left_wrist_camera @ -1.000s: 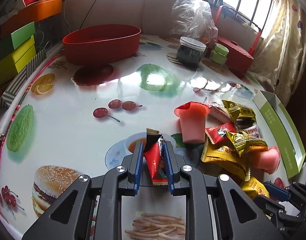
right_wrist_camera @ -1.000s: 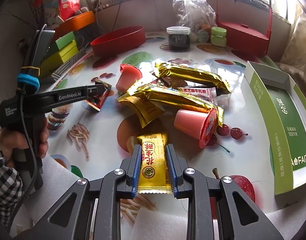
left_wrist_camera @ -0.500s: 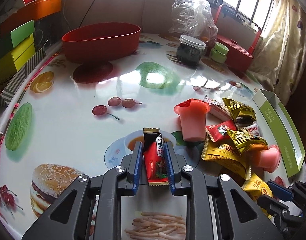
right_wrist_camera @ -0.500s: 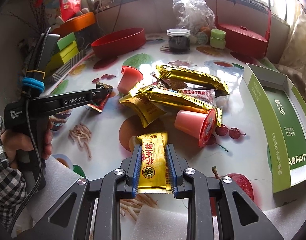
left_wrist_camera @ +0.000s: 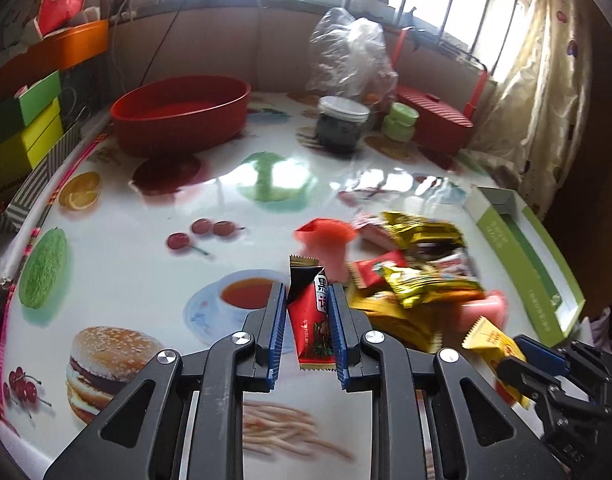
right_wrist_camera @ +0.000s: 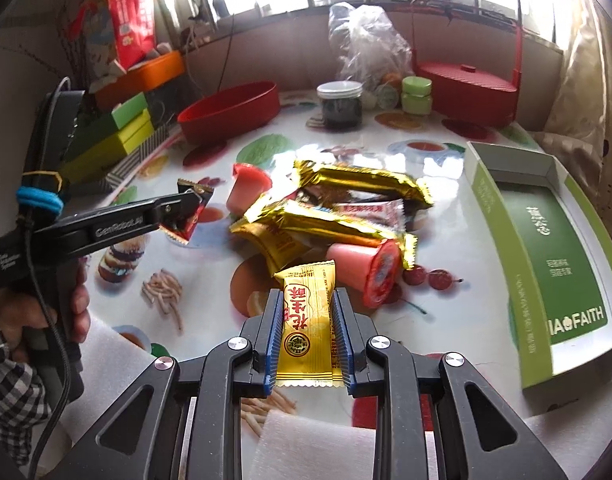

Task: Organize snacks
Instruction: 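Carry the red sachet and yellow packet in both tools over the green box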

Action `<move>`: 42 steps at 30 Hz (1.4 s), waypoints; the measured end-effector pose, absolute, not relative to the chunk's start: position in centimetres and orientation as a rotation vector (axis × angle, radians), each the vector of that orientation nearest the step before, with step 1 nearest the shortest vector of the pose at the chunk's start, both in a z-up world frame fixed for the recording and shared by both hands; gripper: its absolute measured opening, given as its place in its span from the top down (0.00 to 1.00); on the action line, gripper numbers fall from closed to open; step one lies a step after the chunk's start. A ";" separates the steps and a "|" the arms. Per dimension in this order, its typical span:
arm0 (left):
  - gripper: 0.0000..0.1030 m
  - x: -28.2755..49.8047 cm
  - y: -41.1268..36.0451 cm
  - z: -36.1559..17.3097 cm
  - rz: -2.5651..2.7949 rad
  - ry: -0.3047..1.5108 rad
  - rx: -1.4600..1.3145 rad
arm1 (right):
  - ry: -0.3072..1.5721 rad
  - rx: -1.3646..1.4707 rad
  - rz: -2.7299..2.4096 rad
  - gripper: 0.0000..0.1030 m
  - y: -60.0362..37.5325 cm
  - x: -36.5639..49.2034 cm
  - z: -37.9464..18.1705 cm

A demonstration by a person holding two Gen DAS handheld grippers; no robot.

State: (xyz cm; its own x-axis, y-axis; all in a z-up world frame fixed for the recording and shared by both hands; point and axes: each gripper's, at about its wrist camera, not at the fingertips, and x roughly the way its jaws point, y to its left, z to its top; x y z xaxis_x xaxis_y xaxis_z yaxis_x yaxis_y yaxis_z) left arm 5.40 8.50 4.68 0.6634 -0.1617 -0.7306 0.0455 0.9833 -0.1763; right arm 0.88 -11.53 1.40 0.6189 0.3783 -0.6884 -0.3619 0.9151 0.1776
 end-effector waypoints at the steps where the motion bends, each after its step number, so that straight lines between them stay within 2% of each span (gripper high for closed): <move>1: 0.79 5.3 8.1 4.9 -0.126 0.833 -0.144 | 0.793 0.028 0.420 0.77 -11.8 0.8 1.5; 12: 0.79 5.4 3.1 7.1 -0.236 0.800 -0.119 | 0.740 0.081 0.349 0.79 -15.9 0.2 3.4; 18: 0.79 5.2 2.2 6.9 -0.251 0.809 -0.111 | 0.779 0.053 0.403 0.78 -16.4 0.3 2.6; 22: 0.79 5.2 2.2 6.5 -0.250 0.823 -0.116 | 0.825 0.042 0.390 0.63 -16.1 0.8 1.2; 26: 0.79 5.0 2.3 6.3 -0.252 0.827 -0.120 | 0.897 0.089 0.408 0.54 -15.7 1.1 -0.6; 30: 0.79 5.1 2.6 6.0 -0.245 0.836 -0.130 | 0.921 0.099 0.376 0.41 -15.1 1.6 -1.6; 38: 0.79 5.2 2.8 5.6 -0.240 0.842 -0.145 | 0.917 0.087 0.371 0.41 -14.4 2.1 -1.8; 39: 0.79 5.2 2.8 5.5 -0.239 0.844 -0.146 | 0.912 0.081 0.365 0.44 -14.4 2.1 -1.8; 40: 0.79 5.2 2.8 5.5 -0.238 0.846 -0.147 | 0.897 0.067 0.355 0.53 -14.3 2.0 -1.7; 42: 0.79 5.2 2.7 5.4 -0.238 0.848 -0.148 | 0.892 0.064 0.362 0.60 -14.4 1.9 -1.5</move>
